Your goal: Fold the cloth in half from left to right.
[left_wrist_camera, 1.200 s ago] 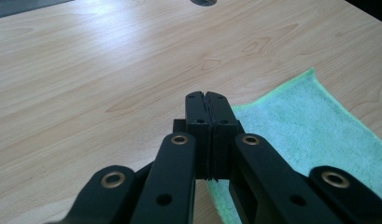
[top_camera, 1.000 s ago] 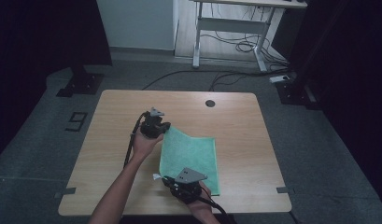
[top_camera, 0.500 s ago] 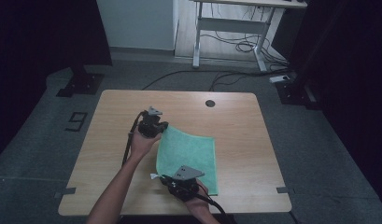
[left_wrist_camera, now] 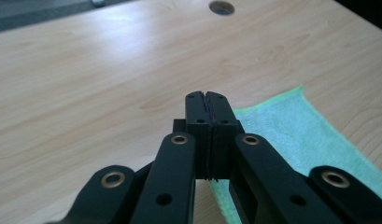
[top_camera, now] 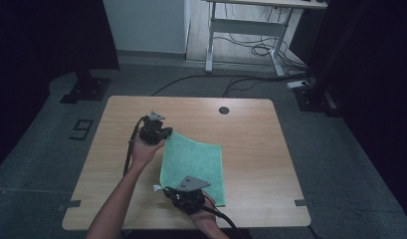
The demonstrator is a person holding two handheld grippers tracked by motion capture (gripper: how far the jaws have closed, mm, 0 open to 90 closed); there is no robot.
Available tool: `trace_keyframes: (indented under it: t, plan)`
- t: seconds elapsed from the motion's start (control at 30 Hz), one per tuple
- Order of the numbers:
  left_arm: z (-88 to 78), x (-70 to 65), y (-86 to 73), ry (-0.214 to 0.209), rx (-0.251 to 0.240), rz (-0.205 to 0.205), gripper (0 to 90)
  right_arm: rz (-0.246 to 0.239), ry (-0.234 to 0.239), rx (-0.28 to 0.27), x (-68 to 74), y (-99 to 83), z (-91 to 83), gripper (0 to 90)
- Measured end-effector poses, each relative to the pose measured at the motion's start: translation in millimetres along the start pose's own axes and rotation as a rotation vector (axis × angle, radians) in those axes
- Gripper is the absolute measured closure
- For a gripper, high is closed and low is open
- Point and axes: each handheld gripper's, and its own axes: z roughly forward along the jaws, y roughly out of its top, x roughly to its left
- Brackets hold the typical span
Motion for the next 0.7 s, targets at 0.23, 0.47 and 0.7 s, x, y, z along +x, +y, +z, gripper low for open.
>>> trace_keyframes:
  t: [0.23,0.47,0.7]
  plan:
    - [-11.4,9.0,0.2,0.020,-0.007,-0.010,89.0,-0.034,0.021,-0.028,13.3,16.7,4.9,85.2]
    - [13.3,-0.8,-2.9,-0.003,0.033,-0.008,88.9,-0.017,0.015,-0.011,8.8,8.3,2.8,85.0]
    - [31.5,-10.1,-0.8,-0.011,0.063,-0.001,88.9,0.004,0.000,-0.009,-0.3,0.7,-6.9,84.9]
